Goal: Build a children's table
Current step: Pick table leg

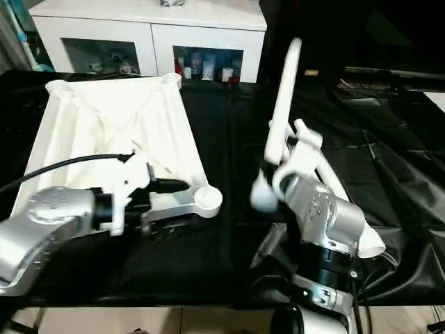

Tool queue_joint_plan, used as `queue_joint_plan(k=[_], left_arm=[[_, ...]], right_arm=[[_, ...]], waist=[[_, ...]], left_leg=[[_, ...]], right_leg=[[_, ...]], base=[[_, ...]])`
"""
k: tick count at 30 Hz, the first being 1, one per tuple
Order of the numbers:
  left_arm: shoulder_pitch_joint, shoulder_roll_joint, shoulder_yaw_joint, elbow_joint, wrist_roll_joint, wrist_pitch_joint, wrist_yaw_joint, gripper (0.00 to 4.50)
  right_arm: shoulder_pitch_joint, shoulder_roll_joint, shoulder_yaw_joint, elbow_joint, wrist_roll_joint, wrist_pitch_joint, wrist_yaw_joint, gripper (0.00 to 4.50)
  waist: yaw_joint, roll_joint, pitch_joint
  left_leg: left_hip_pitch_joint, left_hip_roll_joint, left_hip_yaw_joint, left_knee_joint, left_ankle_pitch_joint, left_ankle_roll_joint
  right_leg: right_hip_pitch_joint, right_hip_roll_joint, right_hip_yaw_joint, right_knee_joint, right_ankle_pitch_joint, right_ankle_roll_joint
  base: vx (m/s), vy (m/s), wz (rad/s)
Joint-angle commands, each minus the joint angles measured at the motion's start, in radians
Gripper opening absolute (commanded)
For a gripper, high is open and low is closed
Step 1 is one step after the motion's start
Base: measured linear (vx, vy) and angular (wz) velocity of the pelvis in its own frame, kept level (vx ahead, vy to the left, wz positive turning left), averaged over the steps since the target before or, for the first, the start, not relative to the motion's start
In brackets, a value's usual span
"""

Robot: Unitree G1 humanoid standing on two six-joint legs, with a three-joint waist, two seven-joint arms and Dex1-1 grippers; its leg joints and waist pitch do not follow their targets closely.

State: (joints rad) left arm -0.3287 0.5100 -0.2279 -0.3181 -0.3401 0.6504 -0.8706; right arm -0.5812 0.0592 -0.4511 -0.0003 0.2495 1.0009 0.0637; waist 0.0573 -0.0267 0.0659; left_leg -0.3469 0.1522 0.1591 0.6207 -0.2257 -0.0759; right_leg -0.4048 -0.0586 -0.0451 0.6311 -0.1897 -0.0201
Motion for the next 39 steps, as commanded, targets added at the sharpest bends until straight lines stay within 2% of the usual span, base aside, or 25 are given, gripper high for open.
queue_joint_plan(k=[1,5,8,10,12,14,16,17,18,19,20,21,22,24,29,35,39], left_arm=[[-0.026,-0.019,0.030,0.018,-0.004,-0.009,0.033,4.50],[-0.060,-0.076,0.069,0.063,-0.002,-0.033,0.105,4.50],[-0.072,-0.092,0.086,0.080,-0.007,-0.042,0.122,4.50],[-0.087,-0.120,0.117,0.096,-0.017,-0.034,0.156,4.50],[-0.101,-0.153,0.148,0.117,-0.018,-0.044,0.201,4.50],[-0.114,-0.184,0.177,0.132,-0.028,-0.054,0.237,4.50],[-0.154,-0.250,0.249,0.151,-0.093,-0.029,0.297,4.50],[-0.154,-0.250,0.249,0.151,-0.093,-0.029,0.297,4.50],[-0.192,-0.302,0.308,0.163,-0.167,0.017,0.343,4.50],[-0.205,-0.317,0.325,0.168,-0.189,0.033,0.357,4.50],[-0.239,-0.349,0.366,0.185,-0.252,0.080,0.390,4.50],[-0.243,-0.352,0.370,0.188,-0.258,0.085,0.394,4.50],[-0.260,-0.365,0.388,0.200,-0.283,0.105,0.411,4.50],[-0.302,-0.385,0.423,0.224,-0.351,0.175,0.424,4.50],[-0.388,-0.449,0.472,0.266,-0.435,0.227,0.479,4.50],[-0.422,-0.469,0.466,0.261,-0.490,0.250,0.469,4.50],[-0.429,-0.479,0.471,0.271,-0.505,0.274,0.480,4.50]], right_arm=[[-0.033,0.009,-0.018,-0.048,0.036,-0.049,0.003,1.84],[-0.054,0.018,-0.008,-0.057,0.071,-0.149,0.063,1.84],[-0.055,0.018,-0.009,-0.058,0.082,-0.139,0.068,1.84],[-0.059,0.027,-0.016,-0.058,0.115,-0.158,0.057,1.84],[-0.072,0.050,-0.045,-0.063,0.171,-0.130,0.064,1.84],[-0.073,0.052,-0.034,-0.076,0.176,-0.146,0.077,1.84],[-0.076,0.041,-0.020,-0.079,0.198,-0.165,0.116,1.84],[-0.076,0.041,-0.020,-0.079,0.198,-0.165,0.116,1.84],[-0.063,0.008,0.029,-0.073,0.185,-0.236,0.204,1.84],[-0.054,-0.008,0.056,-0.073,0.171,-0.274,0.241,1.84],[-0.034,-0.020,0.082,-0.098,0.163,-0.322,0.277,1.84],[-0.033,-0.023,0.082,-0.100,0.171,-0.308,0.284,1.84],[-0.028,-0.036,0.084,-0.111,0.203,-0.254,0.311,1.84],[-0.005,-0.094,0.125,-0.137,0.263,-0.169,0.414,1.84],[0.045,-0.194,0.211,-0.196,0.336,-0.104,0.564,1.84],[0.063,-0.233,0.240,-0.222,0.365,-0.095,0.612,1.84],[0.071,-0.256,0.256,-0.227,0.366,-0.099,0.625,1.84]], waist=[[-0.001,0.010,-0.066],[0.001,0.010,-0.068],[0.001,0.009,-0.070],[0.001,0.009,-0.070],[0.001,0.008,-0.070],[0.002,0.007,-0.070],[0.003,0.007,-0.070],[0.004,0.007,-0.071],[0.007,0.007,-0.071],[0.006,0.005,-0.072],[0.012,-0.001,-0.072],[0.013,0.000,-0.072],[0.013,-0.003,-0.072],[0.016,-0.005,-0.071],[0.022,-0.009,-0.071],[0.033,-0.010,-0.070],[0.035,-0.013,-0.071]], left_leg=[[0.001,0.054,-0.011,-0.086,-0.055,-0.032],[-0.002,0.055,-0.013,-0.083,-0.037,-0.019],[-0.003,0.055,-0.013,-0.083,-0.020,-0.013],[-0.003,0.054,-0.012,-0.082,-0.016,-0.011],[-0.003,0.055,-0.012,-0.082,-0.022,-0.006],[-0.004,0.056,-0.013,-0.082,-0.034,-0.004],[-0.005,0.056,-0.013,-0.082,-0.027,-0.005],[-0.004,0.055,-0.011,-0.080,-0.029,-0.006],[-0.005,0.057,-0.012,-0.080,-0.029,-0.001],[-0.008,0.056,-0.010,-0.076,-0.032,-0.004],[-0.010,0.057,-0.010,-0.075,-0.022,0.009],[-0.011,0.056,-0.010,-0.074,-0.015,0.014],[-0.012,0.054,-0.011,-0.074,-0.001,0.032],[-0.012,0.052,-0.012,-0.071,0.008,0.059],[-0.010,0.056,-0.011,-0.068,-0.005,0.069],[-0.009,0.058,-0.011,-0.069,-0.002,0.063],[-0.011,0.058,-0.011,-0.069,0.008,0.060]], right_leg=[[0.056,-0.075,0.055,-0.063,-0.126,-0.176],[0.060,-0.075,0.054,-0.062,-0.091,-0.178],[0.061,-0.074,0.053,-0.059,-0.074,-0.181],[0.061,-0.074,0.053,-0.059,-0.072,-0.184],[0.062,-0.074,0.053,-0.060,-0.074,-0.189],[0.061,-0.076,0.053,-0.062,-0.096,-0.189],[0.062,-0.076,0.053,-0.063,-0.087,-0.192],[0.063,-0.077,0.053,-0.061,-0.082,-0.197],[0.063,-0.078,0.053,-0.064,-0.078,-0.202],[0.066,-0.080,0.052,-0.059,-0.073,-0.212],[0.067,-0.081,0.052,-0.060,-0.049,-0.220],[0.069,-0.080,0.052,-0.058,-0.043,-0.221],[0.071,-0.076,0.051,-0.057,-0.032,-0.218],[0.072,-0.076,0.050,-0.062,-0.046,-0.217],[0.068,-0.079,0.049,-0.072,-0.111,-0.215],[0.064,-0.080,0.049,-0.074,-0.154,-0.193],[0.065,-0.078,0.049,-0.073,-0.142,-0.191]], base=[[0.000,0.000,0.00],[0.000,0.000,0.00],[0.000,0.000,0.00],[0.000,0.000,0.00],[0.000,0.000,0.00],[0.000,0.000,0.00],[0.000,0.000,0.00],[0.000,0.000,0.00],[0.000,0.000,0.00],[0.000,0.000,0.00],[0.000,0.000,0.00],[0.000,0.000,0.00],[0.000,0.000,0.00],[0.000,0.000,0.00],[0.000,0.000,0.00],[0.000,0.000,0.00],[0.000,0.000,0.00]])
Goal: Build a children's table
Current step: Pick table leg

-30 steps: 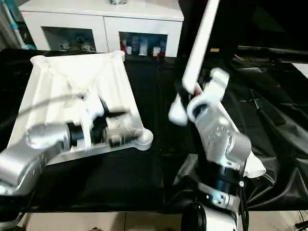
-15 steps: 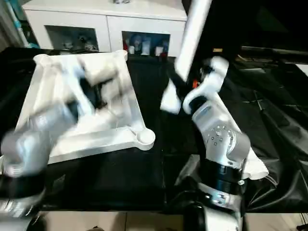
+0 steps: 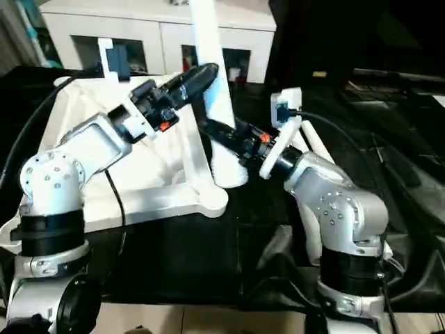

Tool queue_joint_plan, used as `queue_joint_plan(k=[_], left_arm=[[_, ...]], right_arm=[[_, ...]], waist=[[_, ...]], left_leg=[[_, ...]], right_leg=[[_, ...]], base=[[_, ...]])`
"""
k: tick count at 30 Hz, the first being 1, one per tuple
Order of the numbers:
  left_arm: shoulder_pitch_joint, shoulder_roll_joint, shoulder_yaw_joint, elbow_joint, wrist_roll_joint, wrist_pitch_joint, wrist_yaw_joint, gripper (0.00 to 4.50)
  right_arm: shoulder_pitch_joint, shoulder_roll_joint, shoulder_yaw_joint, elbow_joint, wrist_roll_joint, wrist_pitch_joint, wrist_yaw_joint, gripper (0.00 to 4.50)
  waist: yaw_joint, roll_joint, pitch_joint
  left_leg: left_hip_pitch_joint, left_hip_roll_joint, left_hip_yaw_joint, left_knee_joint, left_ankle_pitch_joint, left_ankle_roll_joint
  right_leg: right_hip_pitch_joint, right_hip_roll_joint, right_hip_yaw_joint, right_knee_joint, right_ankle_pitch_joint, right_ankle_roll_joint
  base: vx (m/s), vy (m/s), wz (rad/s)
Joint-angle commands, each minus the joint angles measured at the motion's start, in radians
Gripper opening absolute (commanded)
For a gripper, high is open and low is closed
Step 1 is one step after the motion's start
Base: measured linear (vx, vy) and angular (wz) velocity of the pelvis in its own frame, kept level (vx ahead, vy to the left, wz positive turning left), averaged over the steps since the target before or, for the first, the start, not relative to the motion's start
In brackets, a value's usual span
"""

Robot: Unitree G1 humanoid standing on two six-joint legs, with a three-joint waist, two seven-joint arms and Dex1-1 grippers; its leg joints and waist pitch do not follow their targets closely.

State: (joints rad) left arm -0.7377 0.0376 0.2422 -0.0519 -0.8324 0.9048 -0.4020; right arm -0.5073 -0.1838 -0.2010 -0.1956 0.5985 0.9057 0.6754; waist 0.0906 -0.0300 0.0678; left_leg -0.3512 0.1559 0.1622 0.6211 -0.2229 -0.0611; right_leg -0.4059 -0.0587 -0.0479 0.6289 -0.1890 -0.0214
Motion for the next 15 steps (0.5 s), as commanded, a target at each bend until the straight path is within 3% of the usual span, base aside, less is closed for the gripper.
queue_joint_plan(k=[1,4,8,11,12,15], left_arm=[[-0.021,-0.007,0.002,0.005,-0.014,0.023,0.015,4.50],[-0.025,-0.011,0.004,0.005,-0.020,0.034,0.024,4.50],[-0.029,-0.018,0.000,0.014,-0.011,0.019,0.063,4.50],[-0.041,-0.042,0.024,0.057,0.028,-0.007,0.162,4.32],[-0.041,-0.042,0.024,0.057,0.028,-0.007,0.162,4.21],[-0.061,-0.069,0.075,0.099,0.068,-0.056,0.277,4.09]], right_arm=[[-0.001,-0.017,0.009,-0.034,0.019,-0.002,0.014,1.84],[0.001,-0.032,0.030,-0.039,0.015,-0.006,0.028,1.84],[0.018,-0.076,0.137,-0.063,-0.062,-0.059,0.047,1.84],[0.003,-0.052,0.216,-0.047,-0.177,-0.163,-0.015,1.84],[0.003,-0.052,0.216,-0.047,-0.177,-0.163,-0.015,1.84],[-0.014,-0.033,0.276,-0.008,-0.279,-0.247,-0.092,1.84]], waist=[[0.001,-0.010,-0.073],[0.002,-0.011,-0.072],[0.002,-0.014,-0.071],[-0.001,-0.014,-0.070],[-0.003,-0.015,-0.069],[-0.004,-0.011,-0.071]], left_leg=[[-0.007,0.055,-0.015,-0.069,0.006,0.046],[-0.008,0.054,-0.014,-0.069,0.001,0.047],[-0.010,0.054,-0.016,-0.069,0.003,0.045],[-0.010,0.056,-0.015,-0.069,-0.013,0.030],[-0.010,0.055,-0.016,-0.069,-0.016,0.028],[-0.009,0.054,-0.018,-0.069,-0.005,0.025]], right_leg=[[0.066,-0.079,0.051,-0.071,-0.143,-0.189],[0.066,-0.080,0.052,-0.074,-0.160,-0.183],[0.067,-0.079,0.052,-0.075,-0.161,-0.167],[0.063,-0.081,0.052,-0.079,-0.195,-0.158],[0.064,-0.080,0.052,-0.080,-0.199,-0.154],[0.064,-0.078,0.051,-0.076,-0.170,-0.150]], base=[[0.000,0.000,0.00],[0.000,0.000,0.00],[0.000,0.000,0.00],[0.000,0.000,0.00],[0.000,0.000,0.00],[0.000,0.000,0.00]])
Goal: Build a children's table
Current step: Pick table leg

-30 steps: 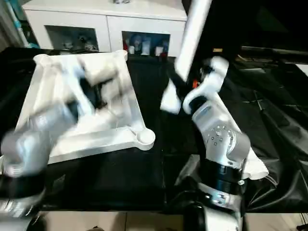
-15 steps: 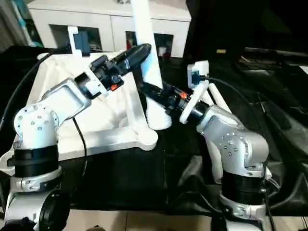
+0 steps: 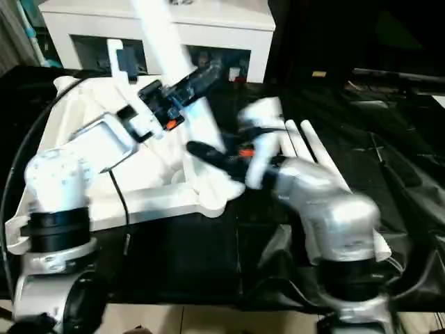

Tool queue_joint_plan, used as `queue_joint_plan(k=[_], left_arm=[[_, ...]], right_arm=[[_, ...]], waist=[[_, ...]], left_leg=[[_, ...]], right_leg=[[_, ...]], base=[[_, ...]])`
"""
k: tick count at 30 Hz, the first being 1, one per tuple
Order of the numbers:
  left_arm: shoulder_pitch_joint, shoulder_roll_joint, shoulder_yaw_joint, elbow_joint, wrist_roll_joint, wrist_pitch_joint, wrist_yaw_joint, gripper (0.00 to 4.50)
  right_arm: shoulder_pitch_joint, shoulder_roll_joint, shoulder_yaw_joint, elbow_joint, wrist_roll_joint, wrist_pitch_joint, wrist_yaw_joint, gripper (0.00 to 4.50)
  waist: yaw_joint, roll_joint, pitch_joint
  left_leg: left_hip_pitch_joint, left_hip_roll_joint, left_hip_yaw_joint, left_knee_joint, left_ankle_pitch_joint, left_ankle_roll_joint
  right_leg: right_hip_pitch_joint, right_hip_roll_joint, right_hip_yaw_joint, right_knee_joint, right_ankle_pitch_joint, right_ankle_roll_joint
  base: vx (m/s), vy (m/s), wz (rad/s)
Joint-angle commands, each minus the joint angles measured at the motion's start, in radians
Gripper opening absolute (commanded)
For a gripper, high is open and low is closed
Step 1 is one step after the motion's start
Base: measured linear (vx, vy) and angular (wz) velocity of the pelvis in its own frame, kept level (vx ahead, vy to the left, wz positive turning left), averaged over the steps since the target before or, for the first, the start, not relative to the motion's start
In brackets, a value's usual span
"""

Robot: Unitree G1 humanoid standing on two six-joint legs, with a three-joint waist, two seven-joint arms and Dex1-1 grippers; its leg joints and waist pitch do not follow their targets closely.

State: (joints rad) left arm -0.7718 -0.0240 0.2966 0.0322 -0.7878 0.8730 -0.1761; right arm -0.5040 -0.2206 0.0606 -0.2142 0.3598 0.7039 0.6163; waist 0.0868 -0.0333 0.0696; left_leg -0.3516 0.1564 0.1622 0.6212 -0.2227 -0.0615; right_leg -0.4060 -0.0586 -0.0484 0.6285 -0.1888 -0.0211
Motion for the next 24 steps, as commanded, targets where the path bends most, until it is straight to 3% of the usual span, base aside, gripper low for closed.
queue_joint_plan(k=[1,2,11,24], left_arm=[[-0.038,-0.021,0.052,0.032,0.037,-0.064,0.103,4.09],[-0.041,-0.021,0.059,0.035,0.046,-0.081,0.117,3.77],[-0.038,-0.022,0.052,0.038,0.062,-0.115,0.153,3.25],[-0.027,-0.015,0.014,0.035,0.072,-0.124,0.143,2.07]], right_arm=[[-0.027,0.026,0.024,0.035,-0.071,-0.069,-0.082,1.84],[-0.030,0.033,0.024,0.043,-0.074,-0.071,-0.096,1.84],[-0.037,0.037,0.095,0.073,-0.154,-0.167,-0.115,1.84],[-0.044,0.054,0.099,0.121,-0.182,-0.221,-0.146,1.84]], waist=[[-0.002,-0.012,-0.073],[-0.002,-0.013,-0.074],[0.000,-0.012,-0.078],[0.000,-0.013,-0.075]], left_leg=[[-0.009,0.052,-0.018,-0.069,-0.002,0.026],[-0.008,0.053,-0.017,-0.069,-0.001,0.026],[-0.006,0.058,-0.017,-0.065,0.052,0.068],[-0.004,0.059,-0.016,-0.067,0.014,0.059]], right_leg=[[0.065,-0.078,0.052,-0.076,-0.164,-0.153],[0.064,-0.079,0.052,-0.075,-0.154,-0.161],[0.067,-0.081,0.052,-0.056,-0.003,-0.218],[0.067,-0.084,0.053,-0.061,-0.060,-0.211]], base=[[0.000,0.000,0.00],[0.000,0.000,0.00],[0.000,0.000,0.00],[0.000,0.000,0.00]])
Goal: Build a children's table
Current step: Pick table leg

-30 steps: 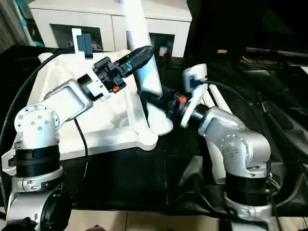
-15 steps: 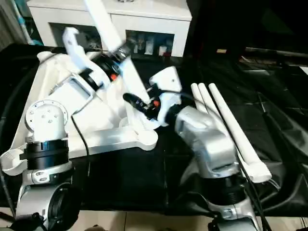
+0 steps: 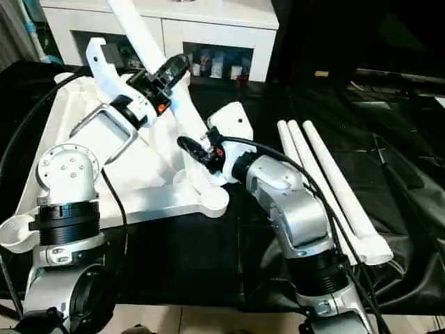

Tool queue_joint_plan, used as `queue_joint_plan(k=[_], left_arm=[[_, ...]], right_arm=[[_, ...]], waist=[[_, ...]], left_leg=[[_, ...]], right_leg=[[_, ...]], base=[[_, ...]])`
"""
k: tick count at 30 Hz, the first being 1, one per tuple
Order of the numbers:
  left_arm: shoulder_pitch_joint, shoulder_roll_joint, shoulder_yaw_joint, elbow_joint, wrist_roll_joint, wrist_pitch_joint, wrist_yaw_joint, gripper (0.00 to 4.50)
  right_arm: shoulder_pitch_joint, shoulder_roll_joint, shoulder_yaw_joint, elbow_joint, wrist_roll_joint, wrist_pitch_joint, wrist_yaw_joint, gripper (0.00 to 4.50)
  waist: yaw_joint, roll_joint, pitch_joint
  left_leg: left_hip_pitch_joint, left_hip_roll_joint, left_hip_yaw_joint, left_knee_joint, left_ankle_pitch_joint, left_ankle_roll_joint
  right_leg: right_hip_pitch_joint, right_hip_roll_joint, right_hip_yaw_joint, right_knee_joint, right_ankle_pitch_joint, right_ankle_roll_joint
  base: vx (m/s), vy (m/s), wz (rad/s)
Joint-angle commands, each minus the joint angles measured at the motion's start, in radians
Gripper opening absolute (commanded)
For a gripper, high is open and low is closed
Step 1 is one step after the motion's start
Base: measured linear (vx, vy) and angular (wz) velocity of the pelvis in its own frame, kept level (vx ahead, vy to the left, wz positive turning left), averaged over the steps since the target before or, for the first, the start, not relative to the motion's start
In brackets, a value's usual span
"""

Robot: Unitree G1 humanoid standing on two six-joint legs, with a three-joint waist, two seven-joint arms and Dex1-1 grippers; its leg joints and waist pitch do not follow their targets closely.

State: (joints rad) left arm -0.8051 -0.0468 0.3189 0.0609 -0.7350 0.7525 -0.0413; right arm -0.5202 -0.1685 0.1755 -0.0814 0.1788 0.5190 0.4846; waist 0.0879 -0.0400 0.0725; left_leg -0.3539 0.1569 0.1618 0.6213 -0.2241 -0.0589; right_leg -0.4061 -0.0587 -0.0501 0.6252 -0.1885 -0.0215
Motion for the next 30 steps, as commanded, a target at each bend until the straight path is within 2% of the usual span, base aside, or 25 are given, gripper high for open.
queue_joint_plan(k=[1,4,5,7,12,14,16,17,19,21,23,26,30], left_arm=[[0.006,0.007,-0.008,0.006,0.019,-0.003,0.008,2.00],[0.007,0.008,-0.010,0.006,0.019,-0.004,0.007,1.86],[0.010,0.014,-0.020,0.001,0.021,-0.001,-0.005,1.83],[0.017,0.029,-0.046,-0.013,0.023,0.008,-0.037,1.82],[0.027,0.056,-0.090,-0.044,0.005,0.040,-0.111,1.81],[0.034,0.081,-0.125,-0.069,-0.011,0.071,-0.169,1.81],[0.040,0.100,-0.149,-0.083,-0.021,0.093,-0.210,1.81],[0.041,0.108,-0.156,-0.087,-0.027,0.100,-0.227,1.81],[0.042,0.132,-0.174,-0.099,-0.051,0.123,-0.284,1.81],[0.040,0.151,-0.184,-0.105,-0.065,0.135,-0.325,1.81],[0.035,0.175,-0.193,-0.114,-0.086,0.153,-0.381,1.81],[0.026,0.187,-0.185,-0.118,-0.119,0.174,-0.426,1.81],[0.017,0.205,-0.188,-0.130,-0.164,0.196,-0.491,1.81]], right_arm=[[-0.028,0.002,-0.016,-0.012,-0.001,-0.036,-0.015,1.84],[-0.028,0.004,-0.018,-0.008,-0.003,-0.041,-0.015,1.84],[-0.028,0.005,-0.022,-0.006,0.002,-0.043,-0.013,2.19],[-0.027,0.013,-0.039,-0.007,0.025,-0.041,-0.005,2.54],[-0.025,0.019,-0.074,-0.025,0.092,0.001,0.029,2.95],[-0.033,0.025,-0.146,-0.043,0.211,0.107,0.062,3.11],[-0.033,-0.009,-0.149,-0.058,0.251,0.158,0.117,3.15],[-0.033,-0.027,-0.148,-0.062,0.261,0.174,0.140,3.17],[-0.032,-0.090,-0.148,-0.074,0.305,0.244,0.215,3.17],[-0.031,-0.125,-0.150,-0.076,0.326,0.269,0.252,3.17],[-0.036,-0.156,-0.167,-0.069,0.358,0.298,0.279,3.17],[-0.042,-0.178,-0.189,-0.066,0.406,0.351,0.303,3.17],[-0.038,-0.221,-0.178,-0.075,0.448,0.416,0.347,3.17]], waist=[[-0.002,-0.005,-0.077],[-0.002,-0.005,-0.078],[-0.001,-0.002,-0.078],[-0.001,-0.002,-0.079],[-0.001,-0.003,-0.078],[0.000,-0.003,-0.079],[-0.001,-0.003,-0.079],[0.002,-0.004,-0.079],[0.003,-0.006,-0.078],[0.002,-0.010,-0.078],[0.002,-0.014,-0.076],[0.003,-0.012,-0.076],[0.004,-0.013,-0.076]], left_leg=[[-0.002,0.058,-0.016,-0.067,0.016,0.057],[-0.002,0.058,-0.016,-0.067,0.025,0.057],[-0.002,0.058,-0.017,-0.066,0.032,0.059],[-0.002,0.058,-0.017,-0.066,0.031,0.062],[0.000,0.059,-0.015,-0.067,0.021,0.064],[0.003,0.059,-0.017,-0.068,0.027,0.075],[0.003,0.060,-0.015,-0.067,0.032,0.072],[0.002,0.059,-0.015,-0.067,0.033,0.072],[0.003,0.058,-0.014,-0.066,0.034,0.076],[-0.002,0.057,-0.013,-0.065,0.033,0.072],[-0.005,0.057,-0.013,-0.066,0.024,0.063],[-0.002,0.056,-0.011,-0.065,0.016,0.056],[-0.002,0.057,-0.011,-0.065,0.021,0.049]], right_leg=[[0.066,-0.082,0.054,-0.059,-0.061,-0.210],[0.068,-0.082,0.054,-0.056,-0.045,-0.211],[0.067,-0.082,0.054,-0.054,-0.032,-0.214],[0.067,-0.082,0.054,-0.054,-0.028,-0.216],[0.067,-0.082,0.055,-0.054,-0.036,-0.220],[0.067,-0.081,0.055,-0.049,-0.015,-0.229],[0.065,-0.080,0.053,-0.050,-0.010,-0.234],[0.070,-0.081,0.054,-0.049,-0.011,-0.233],[0.069,-0.079,0.055,-0.049,-0.015,-0.232],[0.071,-0.081,0.054,-0.051,-0.030,-0.231],[0.073,-0.084,0.054,-0.056,-0.084,-0.217],[0.069,-0.082,0.054,-0.059,-0.125,-0.209],[0.068,-0.081,0.053,-0.060,-0.133,-0.202]], base=[[0.000,0.000,0.00],[0.000,0.000,0.00],[0.000,0.000,0.00],[0.000,0.000,0.00],[0.000,0.000,0.00],[0.000,0.000,0.00],[0.000,0.000,0.00],[0.000,0.000,0.00],[0.000,0.000,0.00],[0.000,0.000,0.00],[0.000,0.000,0.00],[0.000,0.000,0.00],[0.000,0.000,0.00]])
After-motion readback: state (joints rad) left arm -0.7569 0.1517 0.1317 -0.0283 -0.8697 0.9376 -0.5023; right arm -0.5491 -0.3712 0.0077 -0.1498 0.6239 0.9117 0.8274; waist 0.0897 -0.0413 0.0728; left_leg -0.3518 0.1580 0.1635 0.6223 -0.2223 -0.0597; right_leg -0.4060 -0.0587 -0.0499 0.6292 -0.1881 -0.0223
